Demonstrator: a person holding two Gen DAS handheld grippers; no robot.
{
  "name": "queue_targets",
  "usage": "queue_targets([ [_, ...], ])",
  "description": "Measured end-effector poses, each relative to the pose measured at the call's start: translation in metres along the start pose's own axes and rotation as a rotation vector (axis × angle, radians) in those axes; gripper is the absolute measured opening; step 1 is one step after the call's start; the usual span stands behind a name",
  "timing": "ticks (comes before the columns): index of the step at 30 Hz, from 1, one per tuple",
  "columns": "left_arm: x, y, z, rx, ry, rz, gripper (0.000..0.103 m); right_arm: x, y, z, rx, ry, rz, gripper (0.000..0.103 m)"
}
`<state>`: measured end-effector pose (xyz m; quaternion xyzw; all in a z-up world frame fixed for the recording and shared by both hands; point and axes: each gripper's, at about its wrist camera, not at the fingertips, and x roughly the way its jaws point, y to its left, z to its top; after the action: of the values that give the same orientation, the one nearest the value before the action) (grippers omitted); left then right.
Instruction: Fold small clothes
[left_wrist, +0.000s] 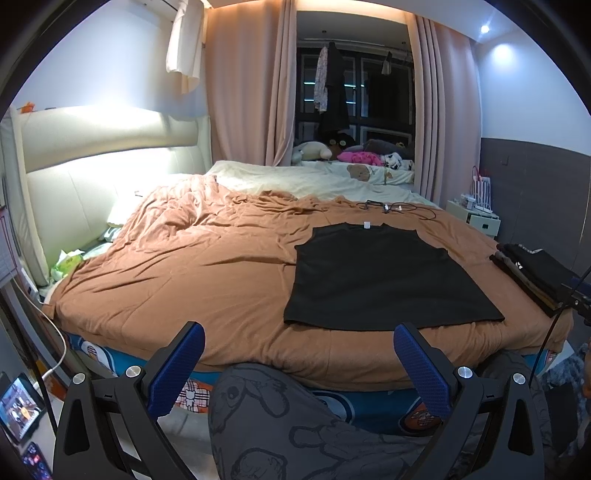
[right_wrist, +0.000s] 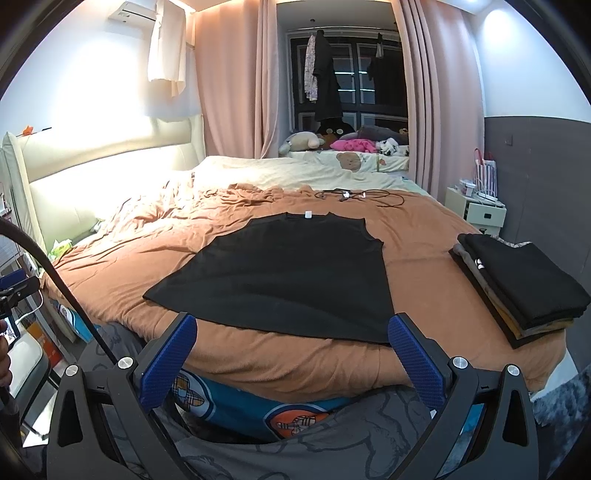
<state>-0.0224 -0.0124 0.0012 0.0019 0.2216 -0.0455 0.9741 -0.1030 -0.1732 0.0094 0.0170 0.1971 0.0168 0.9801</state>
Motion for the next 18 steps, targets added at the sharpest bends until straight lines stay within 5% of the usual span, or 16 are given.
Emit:
queue_targets([
  [18,0.0004,-0.0001,0.0004,-0.002,0.0,0.0,0.103,0.0,0.0008,0.0001,0.003,-0.002,0.004,0.103],
])
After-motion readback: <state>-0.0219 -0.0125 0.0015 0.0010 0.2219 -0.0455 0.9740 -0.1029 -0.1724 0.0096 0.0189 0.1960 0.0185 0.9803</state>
